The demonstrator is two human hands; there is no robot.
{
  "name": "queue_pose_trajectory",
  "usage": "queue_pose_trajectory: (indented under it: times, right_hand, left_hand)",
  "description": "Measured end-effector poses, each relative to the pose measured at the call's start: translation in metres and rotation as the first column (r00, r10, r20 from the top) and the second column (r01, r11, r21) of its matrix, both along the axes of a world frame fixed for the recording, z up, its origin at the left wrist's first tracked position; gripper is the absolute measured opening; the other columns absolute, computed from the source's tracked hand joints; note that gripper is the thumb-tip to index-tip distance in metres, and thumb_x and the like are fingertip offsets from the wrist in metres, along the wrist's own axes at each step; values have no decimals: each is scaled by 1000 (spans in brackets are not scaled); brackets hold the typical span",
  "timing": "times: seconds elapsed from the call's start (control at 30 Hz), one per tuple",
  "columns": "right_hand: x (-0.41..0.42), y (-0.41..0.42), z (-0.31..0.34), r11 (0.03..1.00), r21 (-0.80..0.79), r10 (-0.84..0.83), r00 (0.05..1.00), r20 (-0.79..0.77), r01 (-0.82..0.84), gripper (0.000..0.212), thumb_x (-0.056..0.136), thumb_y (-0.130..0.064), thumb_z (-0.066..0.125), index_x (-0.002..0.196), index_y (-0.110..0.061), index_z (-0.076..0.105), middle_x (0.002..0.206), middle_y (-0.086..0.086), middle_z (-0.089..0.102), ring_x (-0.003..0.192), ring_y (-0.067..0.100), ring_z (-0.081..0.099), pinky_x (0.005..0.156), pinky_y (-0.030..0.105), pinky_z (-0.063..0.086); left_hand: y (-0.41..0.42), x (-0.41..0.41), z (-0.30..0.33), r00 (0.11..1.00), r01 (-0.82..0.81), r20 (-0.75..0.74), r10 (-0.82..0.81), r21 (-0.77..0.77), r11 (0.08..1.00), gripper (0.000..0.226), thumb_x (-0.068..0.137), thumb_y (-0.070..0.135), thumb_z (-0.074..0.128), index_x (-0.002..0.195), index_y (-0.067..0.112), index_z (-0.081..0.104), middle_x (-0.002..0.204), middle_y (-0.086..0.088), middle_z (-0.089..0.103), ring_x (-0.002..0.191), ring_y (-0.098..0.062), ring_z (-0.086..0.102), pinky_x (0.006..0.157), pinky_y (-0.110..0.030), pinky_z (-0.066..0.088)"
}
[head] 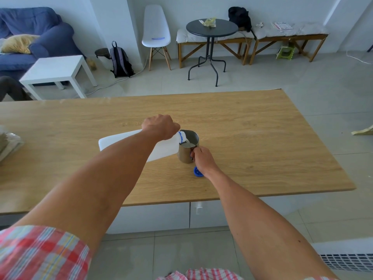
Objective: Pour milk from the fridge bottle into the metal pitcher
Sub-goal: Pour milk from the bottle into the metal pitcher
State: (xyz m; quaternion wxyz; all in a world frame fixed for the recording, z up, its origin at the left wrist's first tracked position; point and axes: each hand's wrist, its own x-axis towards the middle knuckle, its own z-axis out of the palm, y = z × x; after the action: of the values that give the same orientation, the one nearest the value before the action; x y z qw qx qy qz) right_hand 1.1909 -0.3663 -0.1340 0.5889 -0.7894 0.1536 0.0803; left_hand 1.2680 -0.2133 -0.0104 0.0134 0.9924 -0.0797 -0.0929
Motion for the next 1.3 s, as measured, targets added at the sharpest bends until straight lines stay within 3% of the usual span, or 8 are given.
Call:
queue_pose_trajectory:
  times: [0.27,0.47,0.7,1.3]
  right_hand:
    - [0,-2,1,1000,11,10,1000,4,-10,27,101,-15,35,81,-11,52,73,4,47,68,16,40,63,33,33]
    - [0,-1,0,1000,8,10,1000,-2,-10,28,101,-17,35,78,-14,51,71,3,46,67,16,40,64,34,32]
    - [1,-1,-1,1000,2,0,1000,-15,0,26,100,-17,35,81,-12,52,74,5,47,70,18,41,65,36,32]
    - [2,0,-3,1000,6,3,1000,-7,-3,29,101,-17,35,77,-13,50,70,3,46,66,18,40,65,36,32]
  left_hand:
    - [0,1,-1,1000,-3,1,3,0,1000,36,99,42,40,80,15,55,82,-5,56,78,-26,57,68,-36,40]
    - [0,1,-1,1000,7,3,-7,8,1000,35,99,42,40,86,14,58,82,-5,55,85,-30,60,70,-36,42]
    - [-2,0,2,1000,2,-13,-2,15,1000,34,99,37,40,75,16,51,81,-5,55,84,-30,59,71,-36,41]
    - [-3,-1,4,1000,2,-11,-1,24,1000,35,98,38,41,75,15,52,82,-6,58,80,-28,59,71,-35,41]
